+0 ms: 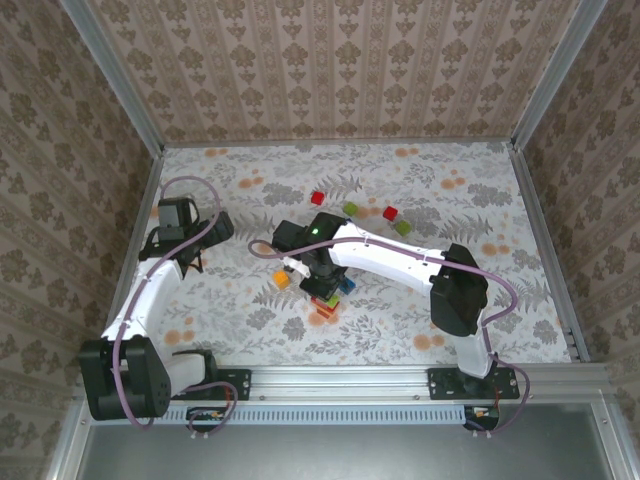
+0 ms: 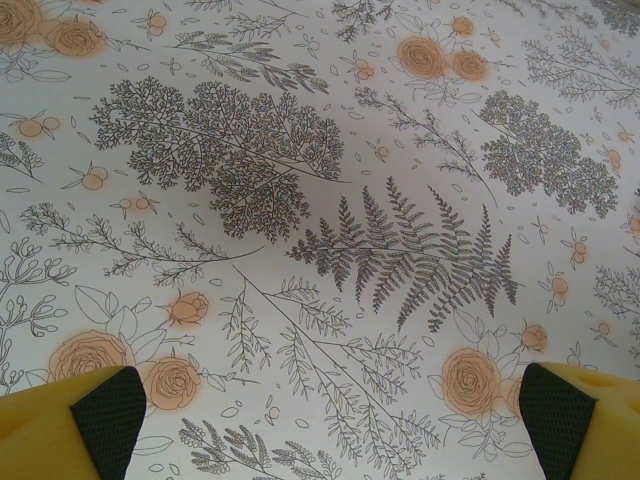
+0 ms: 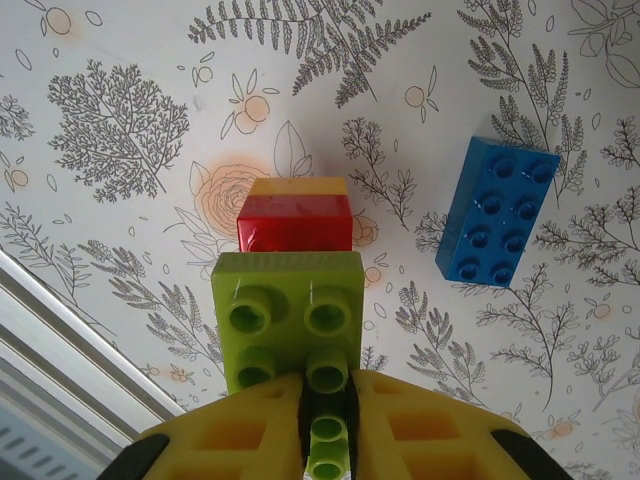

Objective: Assemble a carrot with lego

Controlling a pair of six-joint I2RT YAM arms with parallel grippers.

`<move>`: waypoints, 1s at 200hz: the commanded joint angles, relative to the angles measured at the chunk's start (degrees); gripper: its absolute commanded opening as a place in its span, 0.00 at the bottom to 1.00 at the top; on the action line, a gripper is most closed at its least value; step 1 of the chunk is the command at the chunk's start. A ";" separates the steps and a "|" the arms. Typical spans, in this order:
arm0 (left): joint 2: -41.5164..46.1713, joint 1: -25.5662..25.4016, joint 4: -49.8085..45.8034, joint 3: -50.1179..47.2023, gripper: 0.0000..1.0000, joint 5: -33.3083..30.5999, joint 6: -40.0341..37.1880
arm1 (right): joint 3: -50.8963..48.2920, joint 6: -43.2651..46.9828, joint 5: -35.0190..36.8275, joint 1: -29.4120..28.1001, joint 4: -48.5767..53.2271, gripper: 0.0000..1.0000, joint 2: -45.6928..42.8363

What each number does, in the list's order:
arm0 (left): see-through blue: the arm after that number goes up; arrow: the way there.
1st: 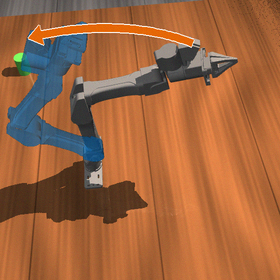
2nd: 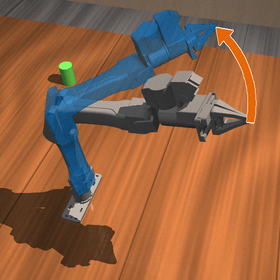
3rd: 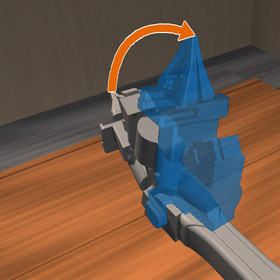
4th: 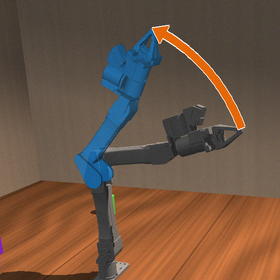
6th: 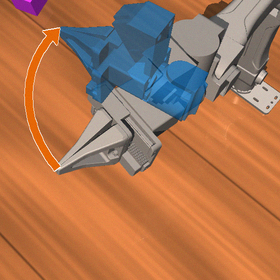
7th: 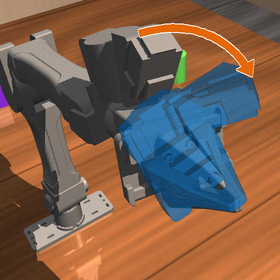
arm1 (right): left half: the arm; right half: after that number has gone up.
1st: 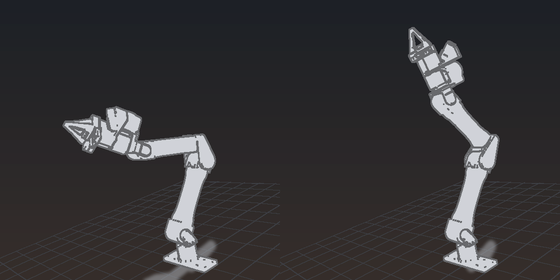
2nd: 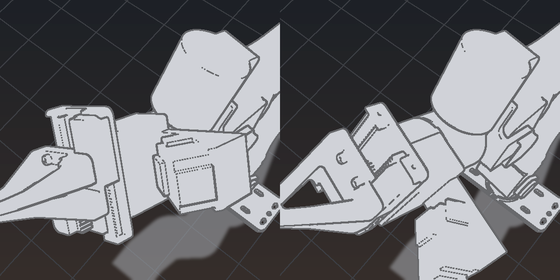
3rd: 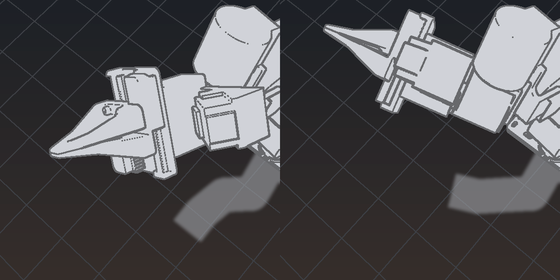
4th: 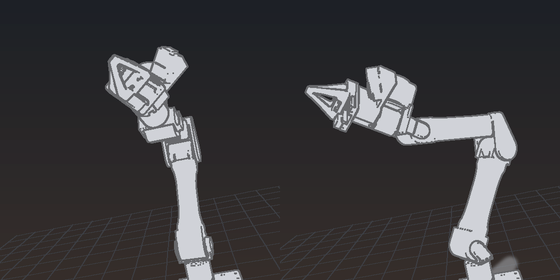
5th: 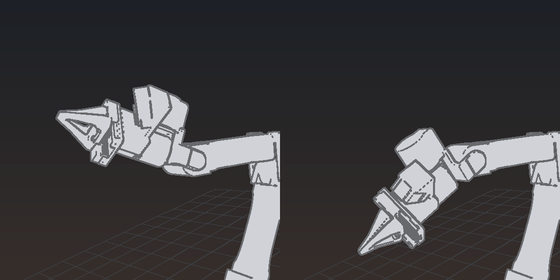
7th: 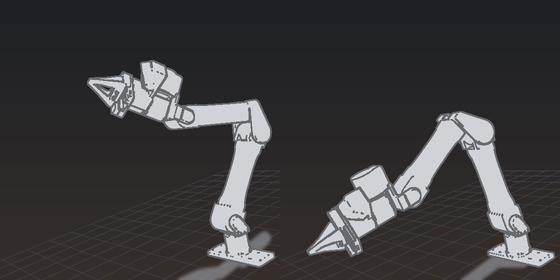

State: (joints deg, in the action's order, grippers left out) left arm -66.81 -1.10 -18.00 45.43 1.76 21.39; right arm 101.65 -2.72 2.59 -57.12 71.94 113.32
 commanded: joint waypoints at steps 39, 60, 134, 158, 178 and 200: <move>-0.34 -0.48 -0.80 2.00 1.00 0.31 -0.91 | 4.54 0.18 1.56 1.69 2.17 0.23 -2.55; -0.33 -0.47 -0.75 2.02 1.00 0.37 -0.82 | 5.49 0.07 1.23 2.09 1.35 0.26 -3.89; 0.05 -0.53 -0.78 1.84 1.00 0.55 -0.75 | 0.32 -6.29 16.51 10.13 -1.31 0.66 -12.02; 0.36 -0.65 -0.61 1.72 1.00 0.55 -0.89 | -10.16 -10.87 20.24 17.63 -8.56 0.74 -14.92; 0.27 -0.81 -0.36 1.65 1.00 0.76 -0.82 | -19.14 -17.02 20.00 24.94 -17.50 0.78 -17.15; -0.07 -1.03 -0.23 1.86 1.00 1.05 -0.73 | -25.99 -21.34 17.97 29.71 -26.89 0.79 -17.67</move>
State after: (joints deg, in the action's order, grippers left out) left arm -66.81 -1.61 -18.00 45.43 1.80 21.39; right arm 82.06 -15.59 19.55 -31.40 57.21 97.58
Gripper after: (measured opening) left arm 0.994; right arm 0.787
